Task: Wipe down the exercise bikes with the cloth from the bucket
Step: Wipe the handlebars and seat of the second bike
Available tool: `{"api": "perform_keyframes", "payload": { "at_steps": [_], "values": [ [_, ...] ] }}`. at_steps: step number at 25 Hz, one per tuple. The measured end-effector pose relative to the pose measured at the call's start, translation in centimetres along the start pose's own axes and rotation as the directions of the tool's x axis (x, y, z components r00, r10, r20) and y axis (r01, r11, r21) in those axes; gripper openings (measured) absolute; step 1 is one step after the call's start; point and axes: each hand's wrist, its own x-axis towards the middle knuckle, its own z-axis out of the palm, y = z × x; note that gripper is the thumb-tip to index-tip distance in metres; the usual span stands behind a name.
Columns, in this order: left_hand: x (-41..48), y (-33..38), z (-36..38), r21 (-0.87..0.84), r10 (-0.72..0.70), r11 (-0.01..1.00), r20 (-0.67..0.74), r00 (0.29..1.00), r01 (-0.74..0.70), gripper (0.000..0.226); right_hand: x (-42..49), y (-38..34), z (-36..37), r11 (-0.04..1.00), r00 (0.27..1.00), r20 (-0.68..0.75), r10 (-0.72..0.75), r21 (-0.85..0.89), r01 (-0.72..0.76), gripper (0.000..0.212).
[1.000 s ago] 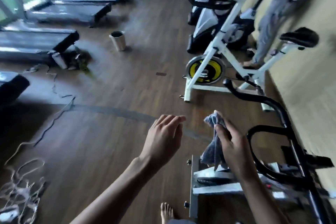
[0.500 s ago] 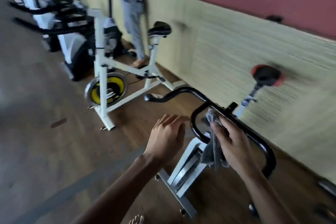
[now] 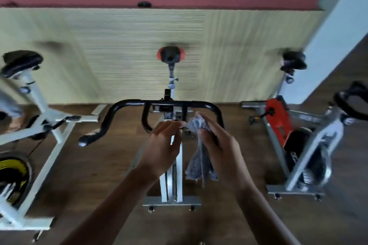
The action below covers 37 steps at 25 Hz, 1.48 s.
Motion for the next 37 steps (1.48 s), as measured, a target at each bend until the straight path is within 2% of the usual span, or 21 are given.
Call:
{"api": "perform_keyframes", "payload": {
  "at_steps": [3, 10, 15, 17, 20, 23, 26, 28, 30, 32, 35, 37],
  "values": [
    [0.2, -0.2, 1.5, -0.06, 0.006, 0.998, 0.058, 0.998, -0.003, 0.027, -2.1, 1.5, -0.8, 0.995, 0.996, -0.048, 0.073, 0.067, -0.07, 0.037],
    [0.7, 0.8, 3.6, -0.106, 0.039, 0.994, 0.21, 0.977, -0.017, 0.037, -4.2, 3.7, -3.7, 0.98, 0.963, -0.185, 0.196, 0.08, -0.184, 0.039],
    [1.9, 1.0, 5.7, -0.208, 0.078, 0.978, 0.329, 0.941, -0.009, 0.03, -6.3, 4.7, -1.9, 0.969, 0.864, -0.44, 0.245, 0.129, -0.21, 0.038],
    [2.5, 0.8, 6.9, -0.267, 0.102, 0.964, 0.372, 0.923, 0.001, 0.028, -7.0, 6.2, 0.7, 0.977, 0.778, -0.593, 0.209, 0.085, -0.197, 0.042],
    [3.2, 0.1, 9.3, -0.398, 0.153, 0.917, 0.399, 0.904, 0.021, 0.025, -6.5, 9.3, 4.5, 0.993, 0.607, -0.792, 0.062, -0.011, -0.117, 0.043],
    [3.5, -0.6, 12.4, -0.546, 0.237, 0.837, 0.436, 0.868, 0.045, 0.023, -4.2, 13.6, 6.7, 0.984, 0.456, -0.876, -0.159, -0.176, 0.006, 0.044],
    [3.0, -1.3, 15.2, -0.732, 0.309, 0.676, 0.391, 0.867, 0.089, 0.023, -1.5, 18.6, 7.7, 0.924, 0.384, -0.84, -0.383, -0.345, 0.168, 0.04],
    [3.0, -2.0, 16.7, -0.8, 0.358, 0.6, 0.289, 0.888, 0.018, 0.023, 0.8, 22.1, 7.8, 0.838, 0.327, -0.776, -0.54, -0.46, 0.294, 0.037],
    [3.1, -2.3, 17.5, -0.817, 0.431, 0.567, 0.185, 0.883, -0.105, 0.021, 3.3, 24.3, 7.5, 0.75, 0.234, -0.725, -0.647, -0.549, 0.37, 0.039],
    [2.9, -2.5, 17.8, -0.813, 0.485, 0.547, 0.111, 0.868, -0.202, 0.025, 5.6, 25.5, 7.4, 0.666, 0.122, -0.693, -0.711, -0.606, 0.436, 0.043],
    [2.5, -2.9, 17.9, -0.802, 0.526, 0.529, 0.054, 0.849, -0.277, 0.029, 8.4, 25.7, 7.7, 0.57, -0.006, -0.686, -0.727, -0.609, 0.552, 0.047],
    [2.5, -3.2, 18.3, -0.786, 0.567, 0.517, 0.018, 0.824, -0.339, 0.028, 9.8, 25.9, 7.7, 0.476, -0.122, -0.661, -0.74, -0.644, 0.598, 0.046]
  ]
}}
